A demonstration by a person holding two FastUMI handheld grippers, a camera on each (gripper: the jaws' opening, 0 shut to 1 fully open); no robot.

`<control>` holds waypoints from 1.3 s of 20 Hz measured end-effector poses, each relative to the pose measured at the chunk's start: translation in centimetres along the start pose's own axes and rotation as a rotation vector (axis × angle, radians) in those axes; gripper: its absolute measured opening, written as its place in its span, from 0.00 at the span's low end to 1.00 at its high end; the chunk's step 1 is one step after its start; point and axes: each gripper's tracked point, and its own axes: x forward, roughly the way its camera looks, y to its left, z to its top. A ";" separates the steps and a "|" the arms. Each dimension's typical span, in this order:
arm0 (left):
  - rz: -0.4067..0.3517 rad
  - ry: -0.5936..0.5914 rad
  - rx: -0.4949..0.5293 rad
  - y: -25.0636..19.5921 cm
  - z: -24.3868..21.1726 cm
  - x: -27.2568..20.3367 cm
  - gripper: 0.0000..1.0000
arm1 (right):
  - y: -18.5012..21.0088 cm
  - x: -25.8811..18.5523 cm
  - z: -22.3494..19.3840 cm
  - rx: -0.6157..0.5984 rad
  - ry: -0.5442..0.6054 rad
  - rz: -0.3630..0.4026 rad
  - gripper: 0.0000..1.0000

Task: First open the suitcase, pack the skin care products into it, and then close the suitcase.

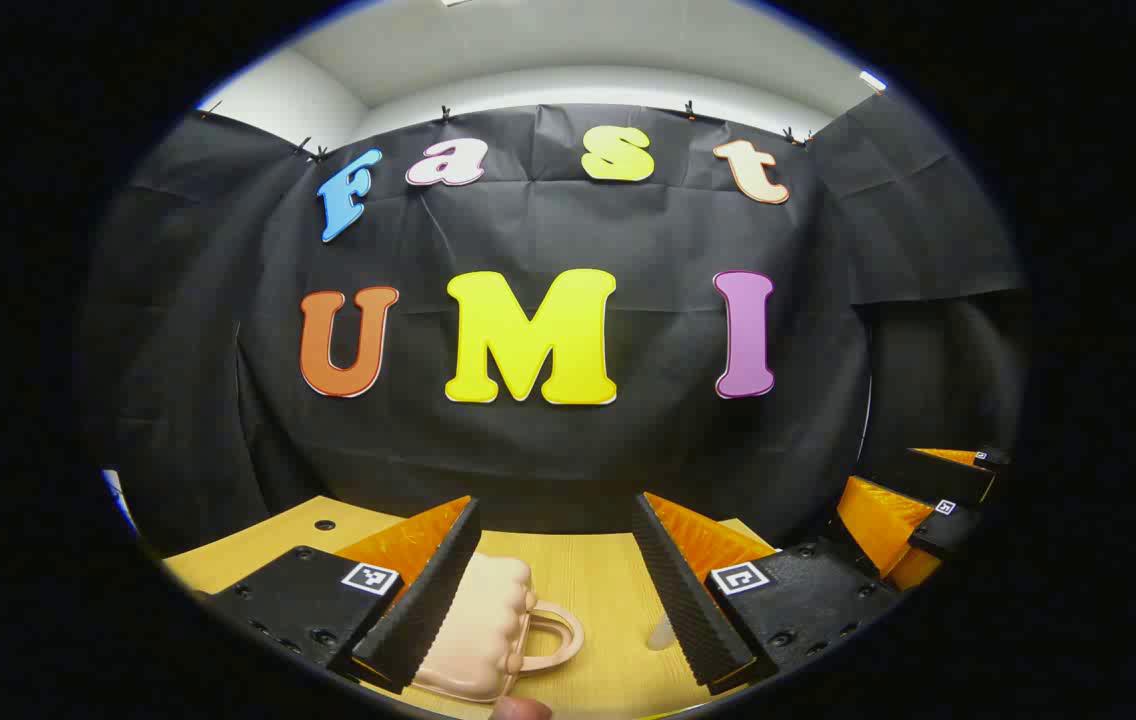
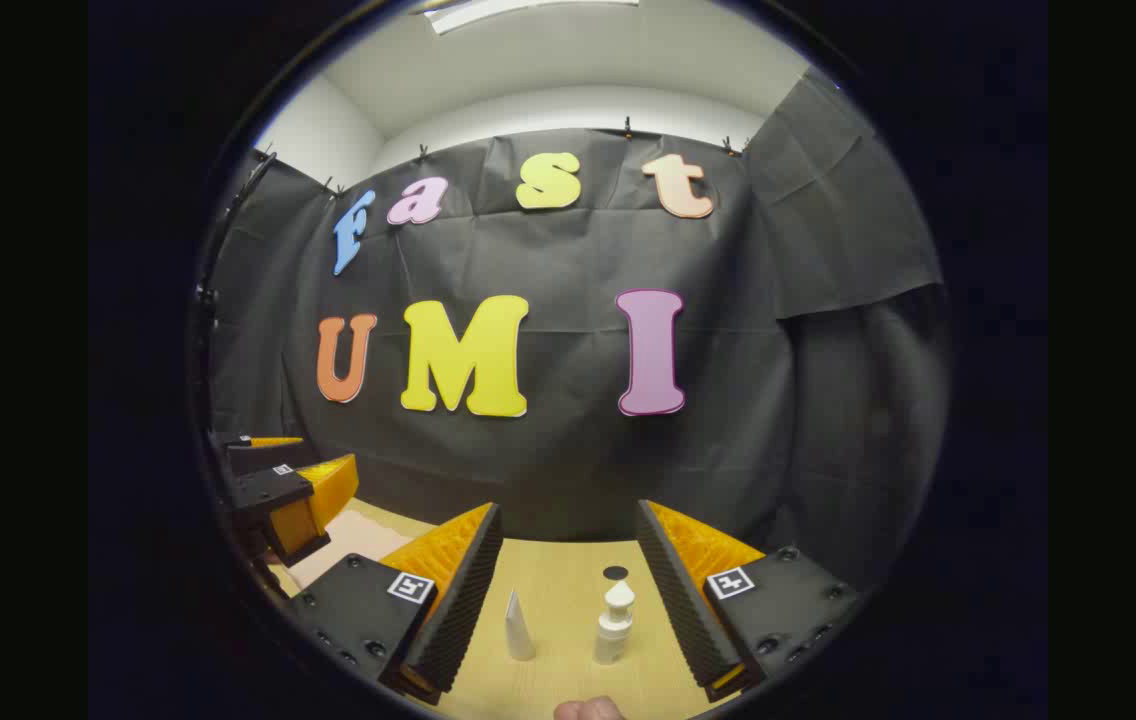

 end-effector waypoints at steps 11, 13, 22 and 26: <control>-0.016 0.017 0.011 0.1 -0.3 0.5 0.97 | 0.1 1.5 -0.4 0.024 0.017 -0.009 0.80; -0.017 0.019 0.010 0.0 -0.4 0.6 0.97 | 0.1 1.7 -0.3 0.025 0.009 -0.009 0.80; -0.065 0.077 0.021 -0.9 -1.9 0.2 0.98 | -0.1 1.5 -1.0 0.021 0.027 -0.007 0.80; -0.116 0.130 0.070 -1.4 -3.3 -0.6 0.98 | -1.0 1.0 -2.3 0.002 0.050 -0.007 0.80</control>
